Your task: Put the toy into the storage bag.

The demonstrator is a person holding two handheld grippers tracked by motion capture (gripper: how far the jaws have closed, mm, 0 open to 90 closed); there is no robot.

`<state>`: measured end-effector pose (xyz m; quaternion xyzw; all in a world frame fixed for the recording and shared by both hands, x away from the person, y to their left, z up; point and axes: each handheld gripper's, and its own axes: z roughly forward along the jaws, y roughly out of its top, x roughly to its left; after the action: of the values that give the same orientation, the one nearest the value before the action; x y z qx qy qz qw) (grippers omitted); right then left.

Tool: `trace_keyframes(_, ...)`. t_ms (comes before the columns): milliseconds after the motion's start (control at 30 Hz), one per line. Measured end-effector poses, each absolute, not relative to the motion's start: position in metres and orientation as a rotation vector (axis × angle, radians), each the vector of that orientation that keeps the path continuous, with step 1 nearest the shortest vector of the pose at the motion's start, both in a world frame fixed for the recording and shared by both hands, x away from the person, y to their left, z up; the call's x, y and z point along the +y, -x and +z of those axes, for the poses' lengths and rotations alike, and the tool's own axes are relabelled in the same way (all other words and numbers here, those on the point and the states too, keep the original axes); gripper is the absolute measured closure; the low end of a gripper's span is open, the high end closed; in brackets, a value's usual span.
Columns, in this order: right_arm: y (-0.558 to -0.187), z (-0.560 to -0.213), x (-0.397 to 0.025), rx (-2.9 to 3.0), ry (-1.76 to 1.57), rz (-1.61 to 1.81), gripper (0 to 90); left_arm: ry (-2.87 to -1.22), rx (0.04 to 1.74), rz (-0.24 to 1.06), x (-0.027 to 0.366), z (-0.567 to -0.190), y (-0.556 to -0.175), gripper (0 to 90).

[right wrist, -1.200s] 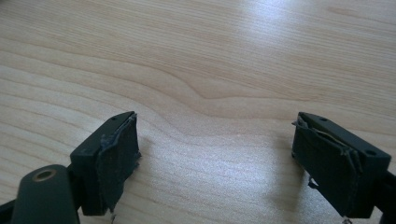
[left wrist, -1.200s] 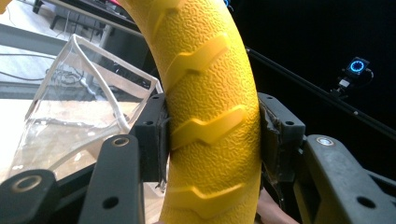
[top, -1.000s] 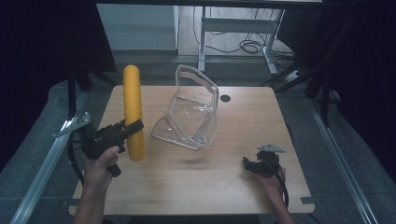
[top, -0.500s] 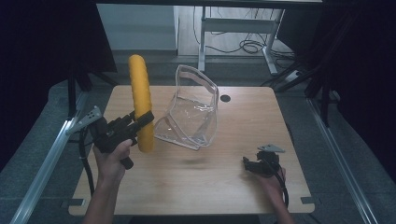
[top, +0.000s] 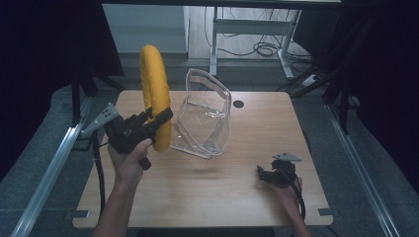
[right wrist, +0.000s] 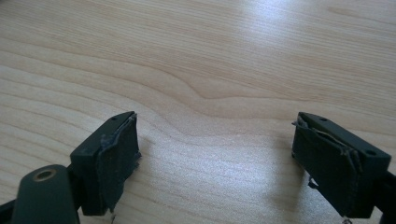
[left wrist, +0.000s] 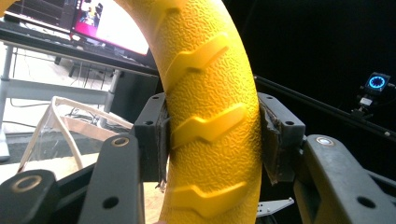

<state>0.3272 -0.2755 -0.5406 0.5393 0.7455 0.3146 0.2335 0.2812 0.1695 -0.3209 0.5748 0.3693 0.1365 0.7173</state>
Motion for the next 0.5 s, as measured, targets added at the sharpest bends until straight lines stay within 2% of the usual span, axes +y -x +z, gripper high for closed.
trace_keyframes(500,-0.327,-0.541,-0.275,2.038,-1.489,0.866,15.0,-1.264,0.762,0.327,0.152,-0.293,-0.282,50.8)
